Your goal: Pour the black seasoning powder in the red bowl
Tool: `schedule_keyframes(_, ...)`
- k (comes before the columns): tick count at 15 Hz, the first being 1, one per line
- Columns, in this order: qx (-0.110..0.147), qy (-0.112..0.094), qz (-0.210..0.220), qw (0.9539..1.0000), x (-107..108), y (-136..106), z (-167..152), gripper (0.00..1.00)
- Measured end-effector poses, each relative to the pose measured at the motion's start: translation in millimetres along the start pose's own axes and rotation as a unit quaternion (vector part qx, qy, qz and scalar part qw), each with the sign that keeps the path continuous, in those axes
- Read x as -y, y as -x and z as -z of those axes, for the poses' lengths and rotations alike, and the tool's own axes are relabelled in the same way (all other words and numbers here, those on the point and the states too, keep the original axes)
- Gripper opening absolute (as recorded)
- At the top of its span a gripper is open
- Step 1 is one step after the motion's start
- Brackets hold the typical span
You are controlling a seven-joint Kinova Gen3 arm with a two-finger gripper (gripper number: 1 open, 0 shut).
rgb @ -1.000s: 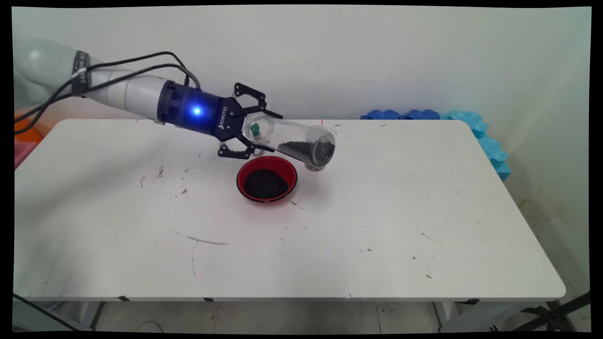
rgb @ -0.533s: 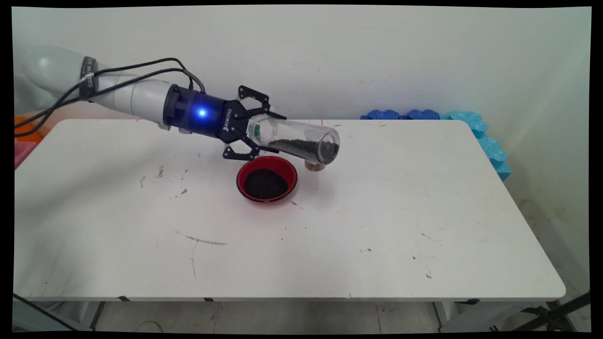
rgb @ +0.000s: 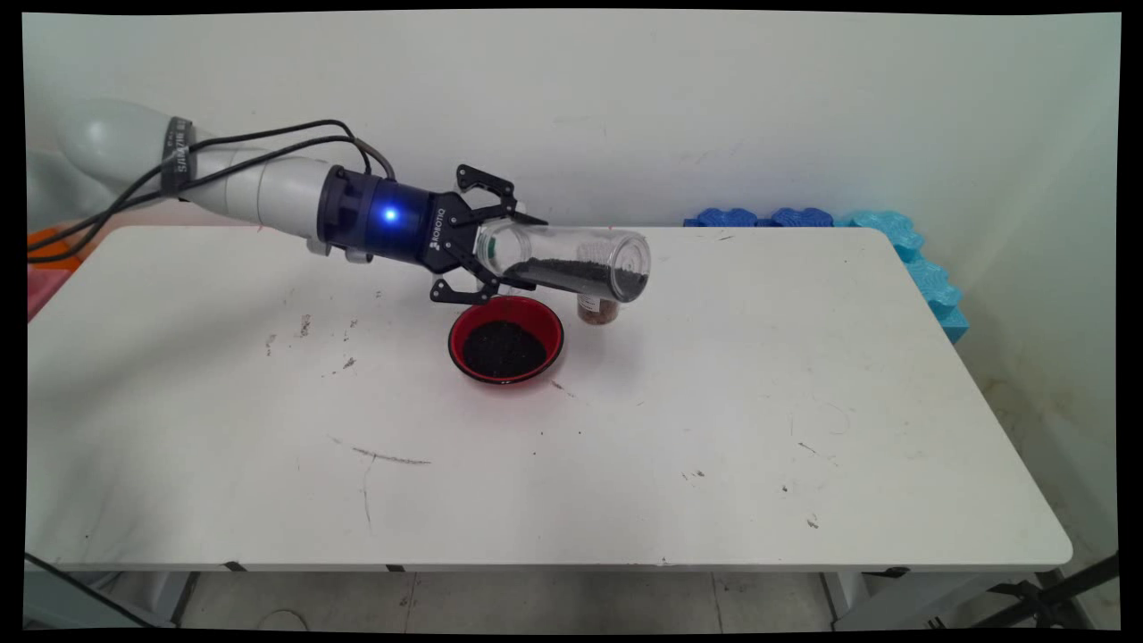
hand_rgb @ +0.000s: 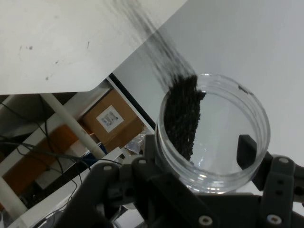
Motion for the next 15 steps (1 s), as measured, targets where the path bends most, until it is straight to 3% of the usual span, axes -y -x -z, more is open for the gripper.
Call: schedule_keyframes(15, 0.007, 0.006, 0.032, 0.9995, 7.2, -11.4, -8.1, 0.0)
